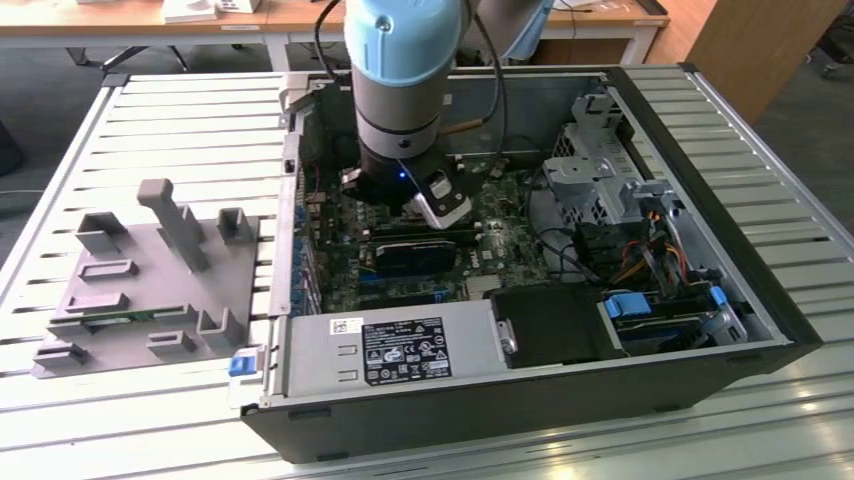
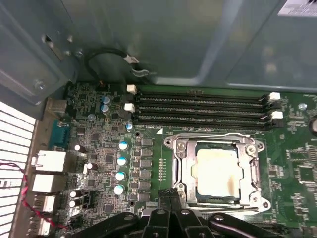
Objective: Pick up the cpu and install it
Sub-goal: 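Install the second cpu locking lever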
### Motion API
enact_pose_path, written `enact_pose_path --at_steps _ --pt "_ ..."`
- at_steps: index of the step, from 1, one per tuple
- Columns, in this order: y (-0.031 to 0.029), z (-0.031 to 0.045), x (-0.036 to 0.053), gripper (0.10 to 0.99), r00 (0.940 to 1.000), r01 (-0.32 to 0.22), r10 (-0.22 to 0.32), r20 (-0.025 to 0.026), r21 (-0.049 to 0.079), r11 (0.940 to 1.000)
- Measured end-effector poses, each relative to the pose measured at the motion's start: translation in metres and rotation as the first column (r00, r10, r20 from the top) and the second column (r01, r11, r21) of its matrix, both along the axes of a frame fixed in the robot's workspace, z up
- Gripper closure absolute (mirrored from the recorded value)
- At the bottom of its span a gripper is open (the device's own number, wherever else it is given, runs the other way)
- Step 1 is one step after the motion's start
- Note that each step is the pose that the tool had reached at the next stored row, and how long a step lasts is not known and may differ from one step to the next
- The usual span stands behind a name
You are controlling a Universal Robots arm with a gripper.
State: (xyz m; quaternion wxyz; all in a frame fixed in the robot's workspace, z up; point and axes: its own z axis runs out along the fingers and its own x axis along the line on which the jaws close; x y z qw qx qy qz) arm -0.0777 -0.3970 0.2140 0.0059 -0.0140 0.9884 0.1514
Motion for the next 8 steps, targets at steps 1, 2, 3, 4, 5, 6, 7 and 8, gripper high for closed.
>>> enact_pose_path --at_steps 1,2,3,4,5,6,7,8 --pt "0.0000 0.0041 0.0000 0.980 1.0000 0.000 0.000 -0.0001 0.000 1.0000" --pt "0.0000 0.0074 0.0000 0.980 1.0000 0.000 0.000 0.0000 0.000 1.0000" --pt "0.0000 0.0103 0.0000 0.980 1.0000 0.000 0.000 0.0000 0.000 1.0000" --pt "0.0000 0.0132 0.0000 0.980 1.0000 0.000 0.000 0.0000 0.000 1.0000" --pt "0.0000 0.0163 0.0000 0.980 1.0000 0.000 0.000 0.0000 0.000 1.0000" --pt "0.0000 0.0200 0.0000 0.980 1.0000 0.000 0.000 0.0000 0.000 1.0000" --pt "0.0000 0.0227 0.0000 0.980 1.0000 0.000 0.000 -0.0002 0.001 1.0000" --pt "0.0000 0.0247 0.0000 0.980 1.0000 0.000 0.000 -0.0003 0.004 1.0000"
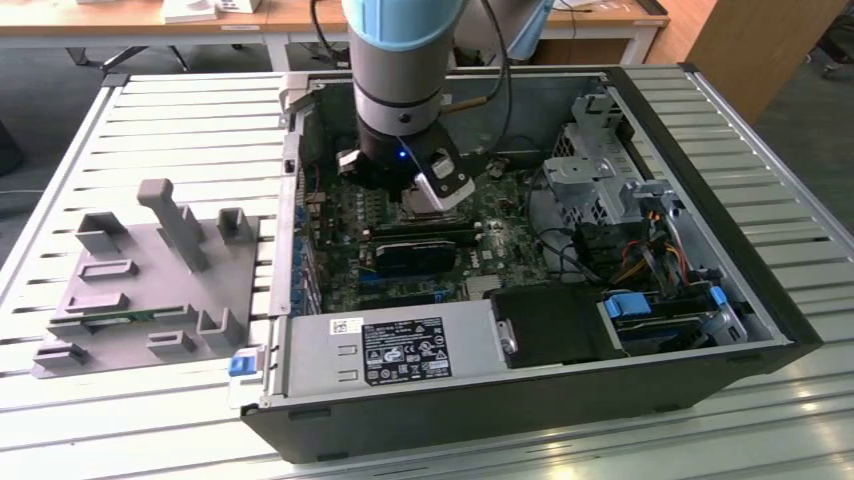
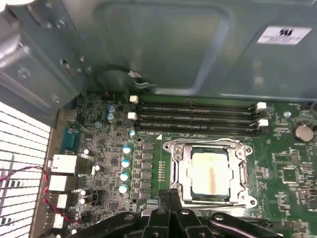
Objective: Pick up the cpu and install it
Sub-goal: 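Install the second cpu locking lever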
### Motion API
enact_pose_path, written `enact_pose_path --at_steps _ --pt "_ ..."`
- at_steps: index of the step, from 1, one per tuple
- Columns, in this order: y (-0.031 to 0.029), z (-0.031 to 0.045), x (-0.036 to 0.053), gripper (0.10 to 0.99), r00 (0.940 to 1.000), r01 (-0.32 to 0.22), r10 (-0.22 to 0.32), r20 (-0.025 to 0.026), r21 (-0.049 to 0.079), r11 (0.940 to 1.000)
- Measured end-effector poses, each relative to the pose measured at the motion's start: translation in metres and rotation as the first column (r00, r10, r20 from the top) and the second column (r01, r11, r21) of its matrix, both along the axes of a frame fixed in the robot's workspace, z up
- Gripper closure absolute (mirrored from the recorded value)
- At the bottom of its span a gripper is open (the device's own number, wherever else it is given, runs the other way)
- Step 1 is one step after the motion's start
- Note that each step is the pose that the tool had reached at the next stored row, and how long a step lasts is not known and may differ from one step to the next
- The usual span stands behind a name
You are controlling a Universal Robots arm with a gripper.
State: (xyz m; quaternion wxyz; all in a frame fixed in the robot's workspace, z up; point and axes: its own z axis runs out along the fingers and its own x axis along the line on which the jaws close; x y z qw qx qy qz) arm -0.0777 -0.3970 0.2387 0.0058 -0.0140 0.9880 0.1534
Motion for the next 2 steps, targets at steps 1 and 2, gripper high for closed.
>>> enact_pose_path --at_steps 1,2 --pt "0.0000 0.0010 0.0000 0.980 1.0000 0.000 0.000 -0.0002 0.003 1.0000" --pt "0.0000 0.0014 -0.0001 0.980 1.0000 0.000 0.000 -0.0003 0.005 1.0000"
